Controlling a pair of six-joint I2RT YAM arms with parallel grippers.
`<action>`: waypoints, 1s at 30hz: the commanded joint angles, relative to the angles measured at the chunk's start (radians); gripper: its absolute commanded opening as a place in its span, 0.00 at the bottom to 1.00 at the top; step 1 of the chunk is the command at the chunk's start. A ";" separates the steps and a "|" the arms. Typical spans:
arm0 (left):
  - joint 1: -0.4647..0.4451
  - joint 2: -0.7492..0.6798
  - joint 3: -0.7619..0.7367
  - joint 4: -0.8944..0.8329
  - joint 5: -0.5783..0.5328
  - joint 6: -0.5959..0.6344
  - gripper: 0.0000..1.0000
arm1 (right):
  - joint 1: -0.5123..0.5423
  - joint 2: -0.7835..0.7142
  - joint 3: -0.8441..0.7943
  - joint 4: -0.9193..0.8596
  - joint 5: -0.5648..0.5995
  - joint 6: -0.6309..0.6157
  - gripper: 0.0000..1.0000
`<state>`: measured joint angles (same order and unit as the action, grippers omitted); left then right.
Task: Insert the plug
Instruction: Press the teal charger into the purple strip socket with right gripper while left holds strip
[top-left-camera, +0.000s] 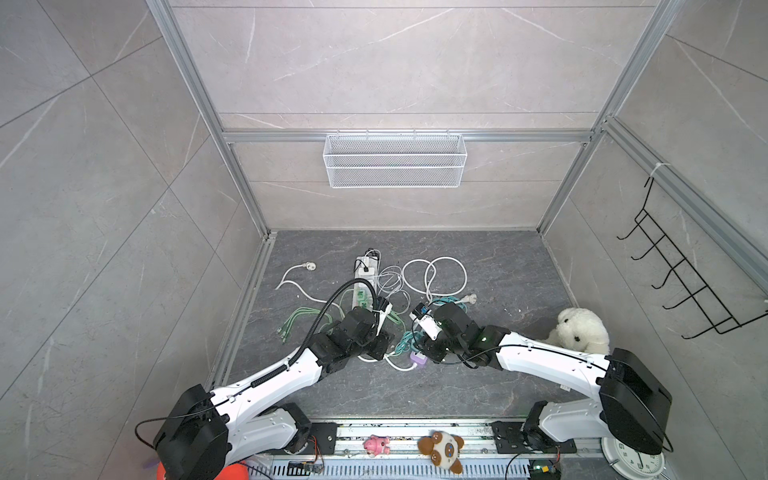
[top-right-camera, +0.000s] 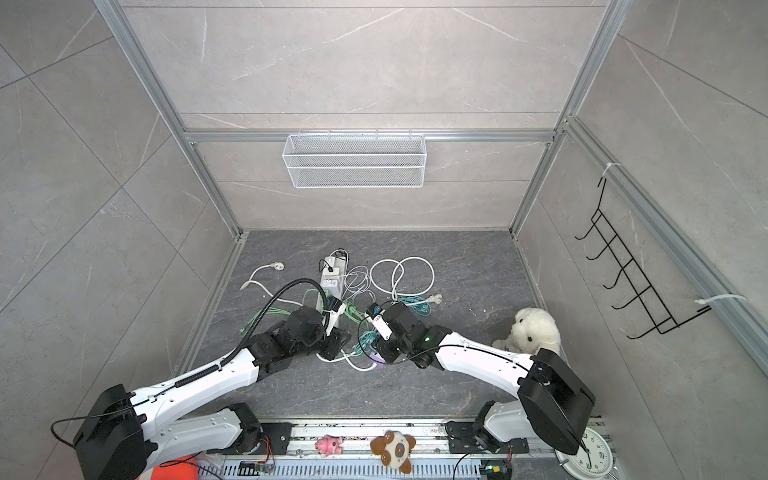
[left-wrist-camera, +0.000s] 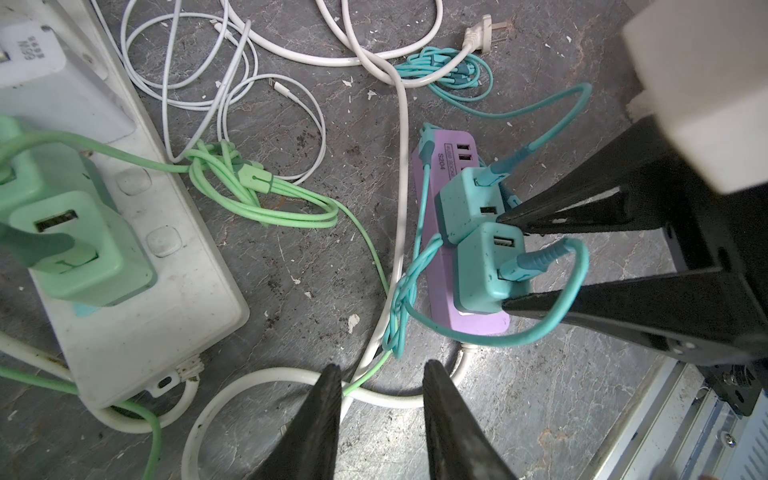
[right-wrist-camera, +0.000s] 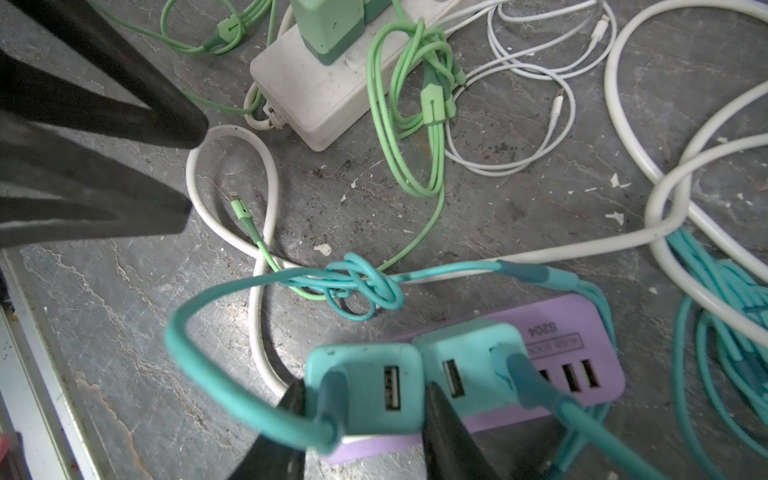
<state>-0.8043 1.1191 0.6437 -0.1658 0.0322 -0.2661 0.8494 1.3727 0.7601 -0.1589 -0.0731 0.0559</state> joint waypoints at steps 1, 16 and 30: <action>0.002 0.001 0.021 0.040 -0.004 0.001 0.37 | 0.011 0.005 -0.013 -0.018 -0.014 0.006 0.03; 0.008 -0.028 0.023 0.048 -0.037 0.013 0.37 | 0.024 0.013 -0.035 -0.097 0.096 0.105 0.02; 0.008 -0.064 -0.002 0.065 -0.026 0.026 0.38 | 0.056 0.011 -0.035 -0.113 0.167 0.102 0.01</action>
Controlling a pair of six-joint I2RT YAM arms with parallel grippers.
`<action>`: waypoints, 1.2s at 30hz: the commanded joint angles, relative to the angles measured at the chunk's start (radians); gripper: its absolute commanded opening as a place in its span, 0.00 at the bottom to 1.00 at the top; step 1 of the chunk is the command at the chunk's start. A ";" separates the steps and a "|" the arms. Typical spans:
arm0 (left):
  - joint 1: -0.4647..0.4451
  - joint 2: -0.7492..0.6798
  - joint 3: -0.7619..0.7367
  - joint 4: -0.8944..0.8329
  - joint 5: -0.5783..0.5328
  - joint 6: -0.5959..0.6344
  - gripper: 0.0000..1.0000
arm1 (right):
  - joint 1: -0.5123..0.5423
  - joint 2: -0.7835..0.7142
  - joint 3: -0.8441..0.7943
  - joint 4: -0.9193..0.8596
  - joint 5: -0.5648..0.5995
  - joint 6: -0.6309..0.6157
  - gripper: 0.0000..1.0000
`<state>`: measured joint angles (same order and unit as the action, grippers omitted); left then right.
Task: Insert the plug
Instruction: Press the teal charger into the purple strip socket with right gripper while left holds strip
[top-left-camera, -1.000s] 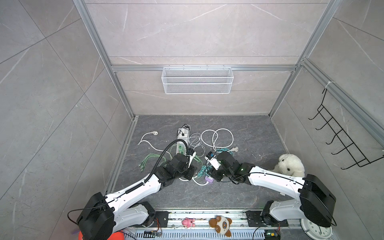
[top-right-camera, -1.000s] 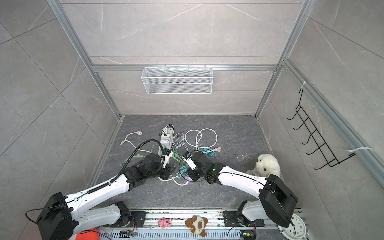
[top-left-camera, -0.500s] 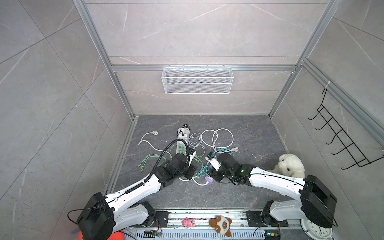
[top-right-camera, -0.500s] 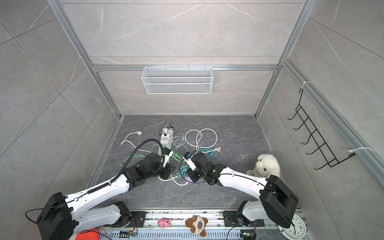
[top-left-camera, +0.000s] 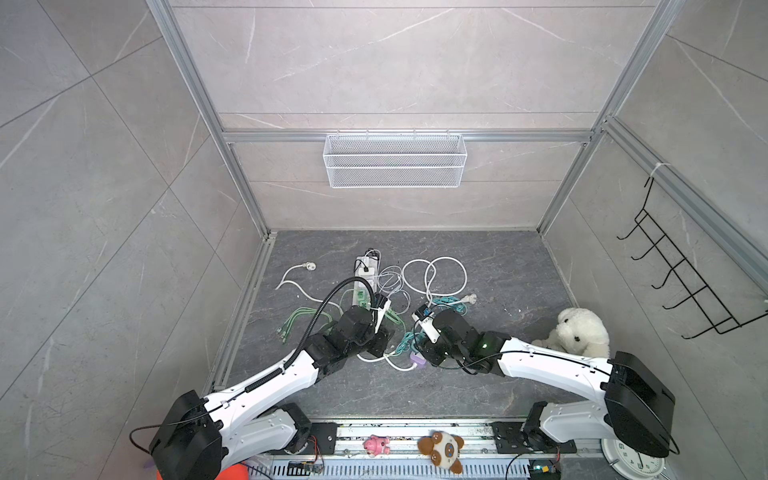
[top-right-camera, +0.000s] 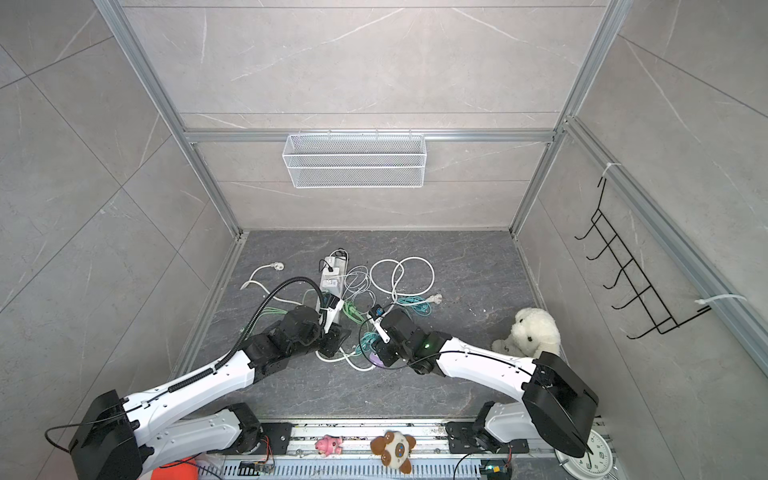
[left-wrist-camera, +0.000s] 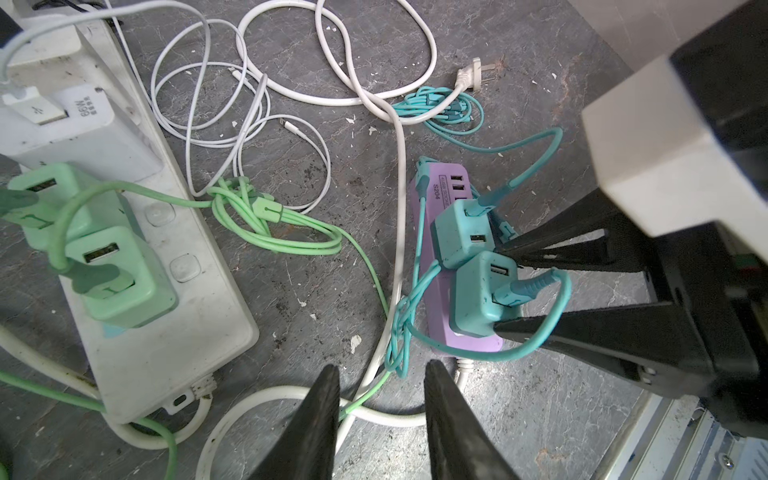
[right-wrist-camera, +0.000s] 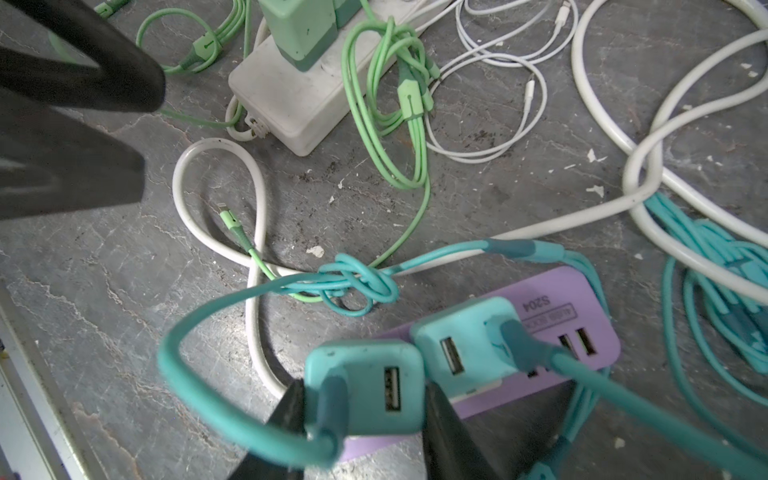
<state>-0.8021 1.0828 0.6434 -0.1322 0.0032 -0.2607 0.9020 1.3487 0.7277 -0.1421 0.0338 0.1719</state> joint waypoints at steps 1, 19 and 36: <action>0.006 -0.030 -0.001 0.030 0.006 0.022 0.38 | 0.003 0.037 0.003 -0.127 0.063 -0.024 0.01; -0.164 0.050 -0.114 0.015 0.034 -0.182 0.37 | 0.008 0.036 0.040 -0.212 0.057 0.030 0.00; -0.163 0.371 -0.128 0.148 -0.095 -0.348 0.32 | 0.008 0.029 0.047 -0.192 0.056 0.046 0.01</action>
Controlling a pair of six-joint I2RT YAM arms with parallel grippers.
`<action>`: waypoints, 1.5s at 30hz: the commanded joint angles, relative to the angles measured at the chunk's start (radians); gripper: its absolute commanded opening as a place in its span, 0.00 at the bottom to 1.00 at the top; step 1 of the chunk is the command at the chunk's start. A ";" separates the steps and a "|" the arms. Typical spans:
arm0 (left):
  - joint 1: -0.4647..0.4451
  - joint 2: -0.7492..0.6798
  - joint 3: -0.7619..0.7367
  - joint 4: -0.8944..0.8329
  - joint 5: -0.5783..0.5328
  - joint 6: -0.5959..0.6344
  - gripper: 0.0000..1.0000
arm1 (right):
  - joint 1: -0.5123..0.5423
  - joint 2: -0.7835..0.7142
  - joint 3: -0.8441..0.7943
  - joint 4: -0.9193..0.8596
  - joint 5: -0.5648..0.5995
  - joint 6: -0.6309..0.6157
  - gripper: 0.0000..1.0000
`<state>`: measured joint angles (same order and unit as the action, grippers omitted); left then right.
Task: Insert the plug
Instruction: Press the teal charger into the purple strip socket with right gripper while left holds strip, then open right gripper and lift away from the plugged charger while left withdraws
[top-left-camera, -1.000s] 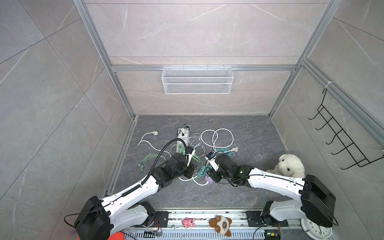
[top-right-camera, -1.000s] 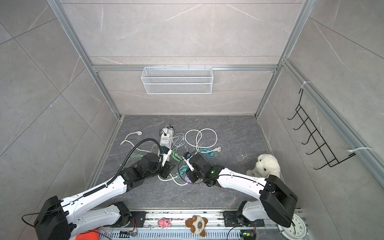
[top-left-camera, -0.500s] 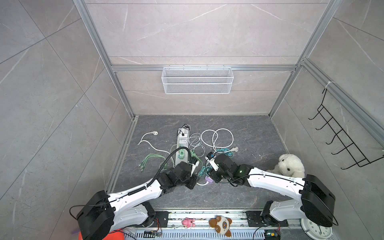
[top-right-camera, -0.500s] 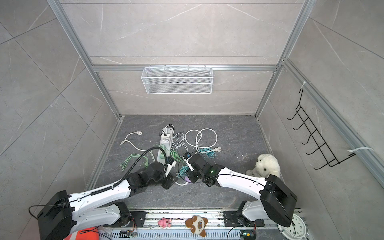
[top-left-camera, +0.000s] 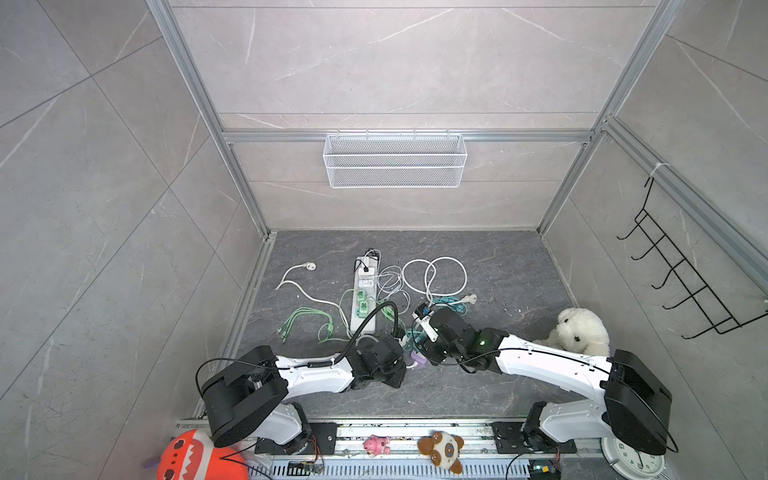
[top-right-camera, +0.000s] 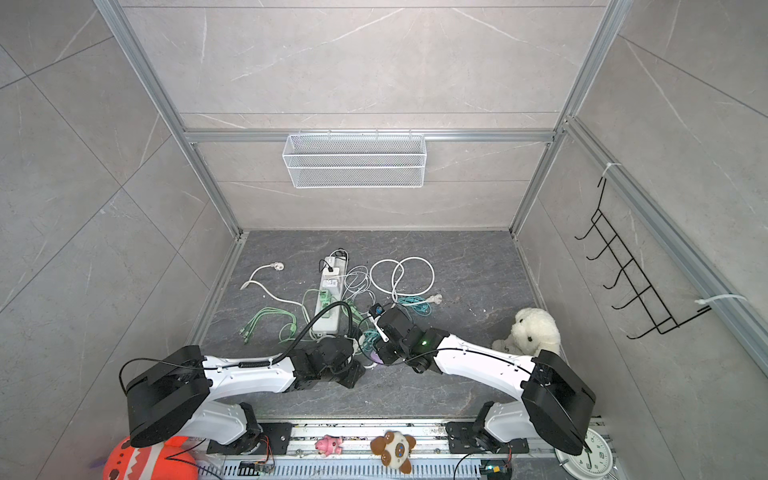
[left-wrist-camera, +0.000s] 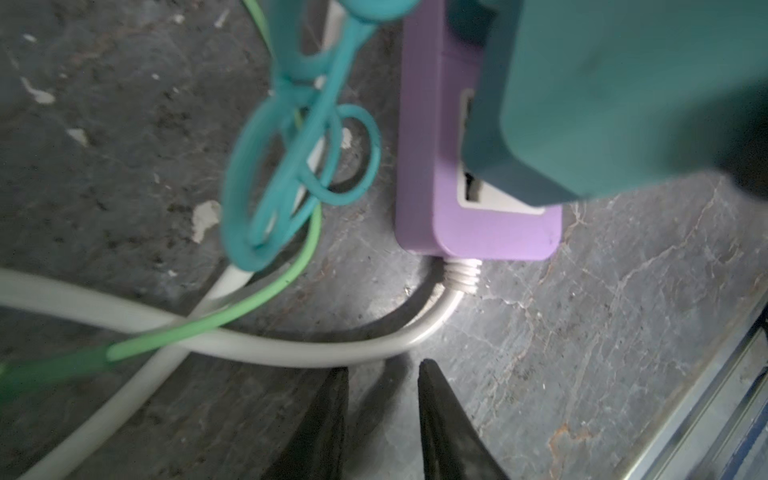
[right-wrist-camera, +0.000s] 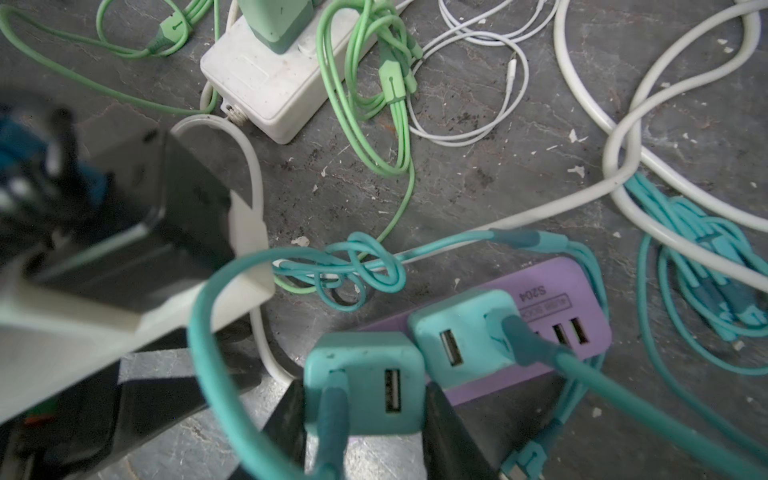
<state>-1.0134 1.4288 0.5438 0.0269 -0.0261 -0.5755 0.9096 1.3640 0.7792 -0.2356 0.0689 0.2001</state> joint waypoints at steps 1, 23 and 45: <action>0.066 0.021 -0.038 -0.007 -0.073 -0.038 0.32 | 0.001 0.019 0.003 -0.103 0.025 0.019 0.00; 0.331 0.189 0.033 0.114 0.090 0.090 0.26 | 0.000 0.074 -0.015 -0.022 0.009 0.060 0.01; 0.334 -0.370 0.014 -0.132 -0.271 0.244 0.60 | 0.100 0.068 0.036 -0.115 0.079 0.159 0.20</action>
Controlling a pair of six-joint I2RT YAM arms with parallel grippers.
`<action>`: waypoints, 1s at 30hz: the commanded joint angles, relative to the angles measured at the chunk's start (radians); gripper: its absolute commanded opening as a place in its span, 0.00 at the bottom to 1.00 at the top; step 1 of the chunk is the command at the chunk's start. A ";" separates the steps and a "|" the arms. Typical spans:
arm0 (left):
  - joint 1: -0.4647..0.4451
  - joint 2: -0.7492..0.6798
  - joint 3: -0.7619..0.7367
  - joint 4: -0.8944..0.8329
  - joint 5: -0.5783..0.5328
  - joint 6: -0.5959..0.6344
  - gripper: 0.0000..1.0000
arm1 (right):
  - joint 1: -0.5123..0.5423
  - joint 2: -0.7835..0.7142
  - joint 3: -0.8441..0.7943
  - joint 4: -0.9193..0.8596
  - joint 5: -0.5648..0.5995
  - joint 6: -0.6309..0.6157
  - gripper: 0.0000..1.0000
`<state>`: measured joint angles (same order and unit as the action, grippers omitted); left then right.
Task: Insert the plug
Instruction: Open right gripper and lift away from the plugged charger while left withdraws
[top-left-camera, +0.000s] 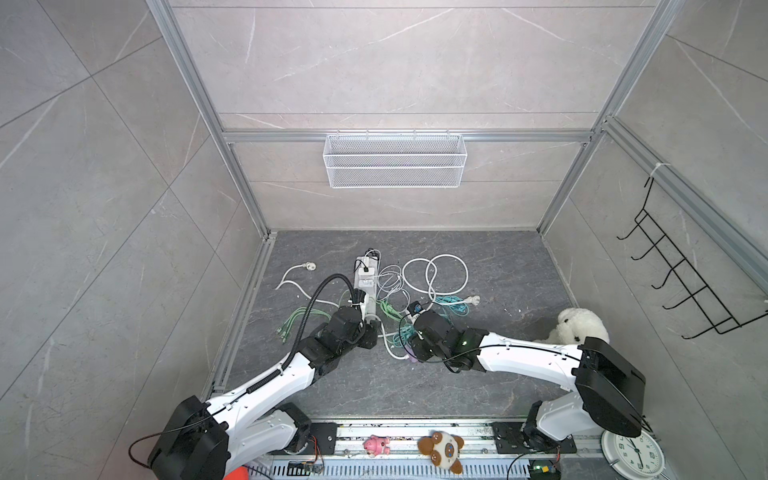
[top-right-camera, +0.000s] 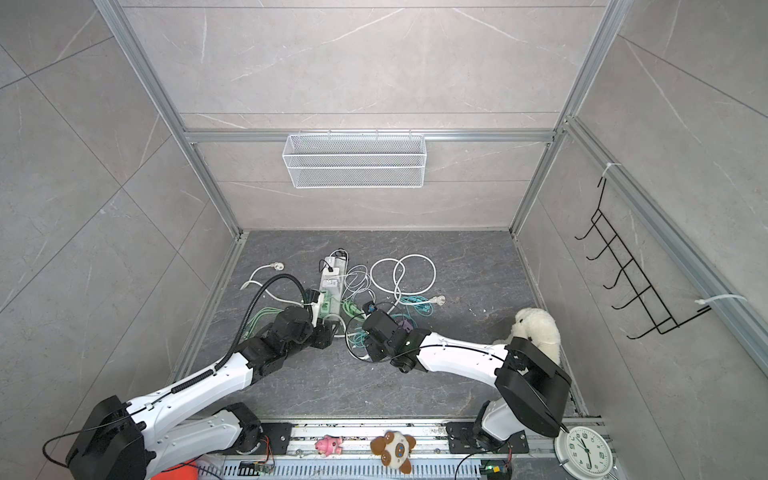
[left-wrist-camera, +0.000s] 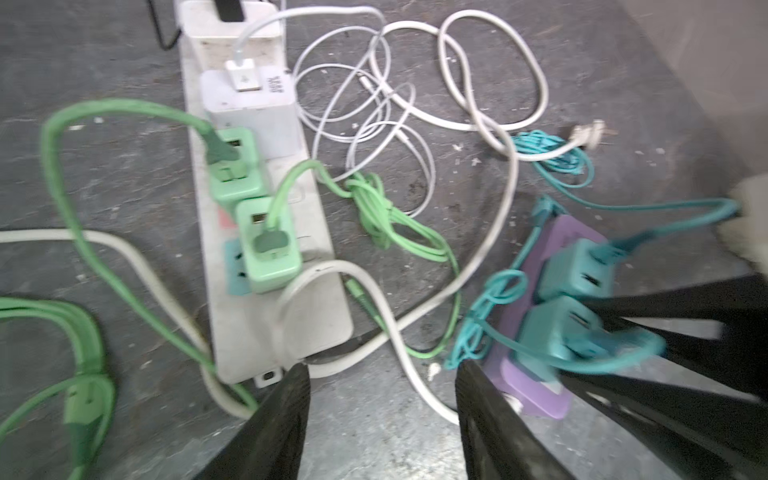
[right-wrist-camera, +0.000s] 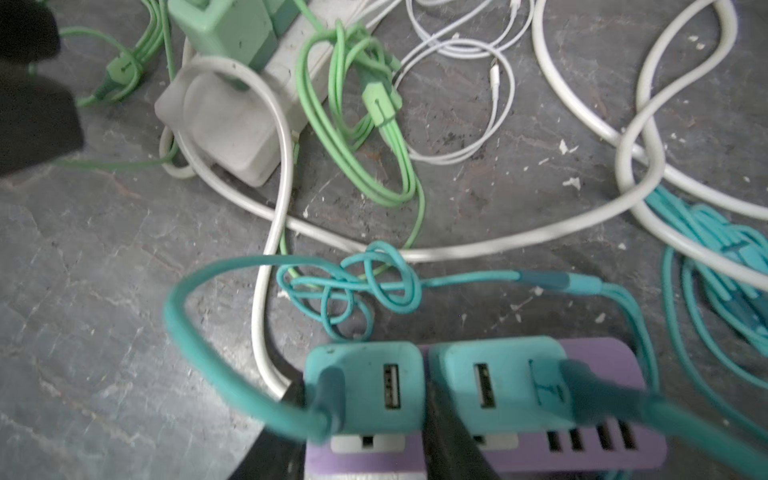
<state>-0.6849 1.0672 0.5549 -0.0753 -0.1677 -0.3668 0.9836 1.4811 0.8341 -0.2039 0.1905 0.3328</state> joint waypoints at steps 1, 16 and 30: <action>0.007 -0.009 0.005 -0.027 -0.157 0.036 0.61 | 0.032 -0.076 -0.017 -0.161 -0.035 0.029 0.22; 0.027 -0.057 0.026 -0.032 -0.298 0.058 0.73 | 0.038 -0.143 0.016 -0.201 0.011 -0.002 0.57; 0.190 -0.119 -0.075 0.309 -0.592 0.327 0.87 | -0.234 -0.353 0.119 -0.217 0.487 0.007 0.99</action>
<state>-0.5461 0.9619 0.5270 0.0238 -0.6941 -0.2039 0.8661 1.1126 0.9360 -0.4385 0.5106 0.3477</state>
